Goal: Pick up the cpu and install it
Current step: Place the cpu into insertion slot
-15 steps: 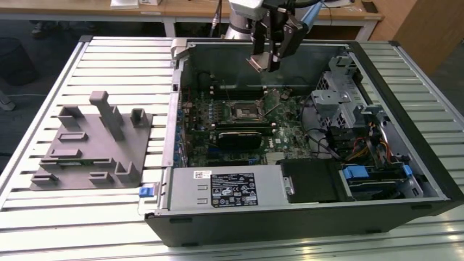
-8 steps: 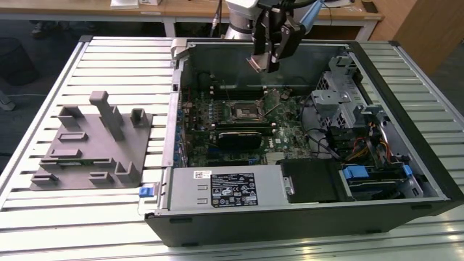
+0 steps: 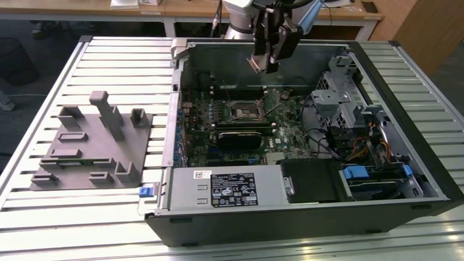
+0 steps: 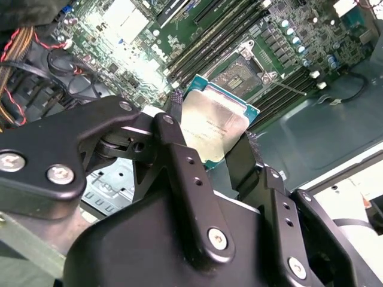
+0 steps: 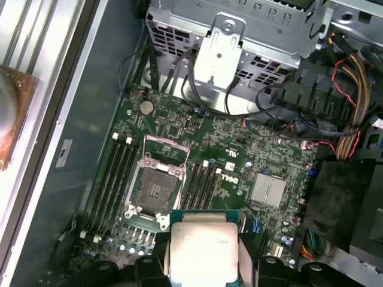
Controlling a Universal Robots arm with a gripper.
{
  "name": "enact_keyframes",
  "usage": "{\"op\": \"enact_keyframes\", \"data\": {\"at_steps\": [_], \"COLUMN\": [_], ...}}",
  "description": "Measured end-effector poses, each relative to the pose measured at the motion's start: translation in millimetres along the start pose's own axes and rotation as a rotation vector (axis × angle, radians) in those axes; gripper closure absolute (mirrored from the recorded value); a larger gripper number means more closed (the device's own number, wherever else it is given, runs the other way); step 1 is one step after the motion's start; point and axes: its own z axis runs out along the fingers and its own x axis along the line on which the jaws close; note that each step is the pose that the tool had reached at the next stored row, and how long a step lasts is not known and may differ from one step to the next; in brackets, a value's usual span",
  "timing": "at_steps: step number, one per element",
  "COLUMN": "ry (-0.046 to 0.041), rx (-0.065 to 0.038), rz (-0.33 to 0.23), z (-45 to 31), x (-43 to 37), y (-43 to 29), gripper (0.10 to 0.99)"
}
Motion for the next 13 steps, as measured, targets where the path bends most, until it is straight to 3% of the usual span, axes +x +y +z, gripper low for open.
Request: {"op": "enact_keyframes", "data": {"at_steps": [13], "ry": [-0.0043], "rx": [0.001], "rz": [0.106], "z": [1.4], "x": [0.0], "y": [-0.1], "gripper": [0.545]}}
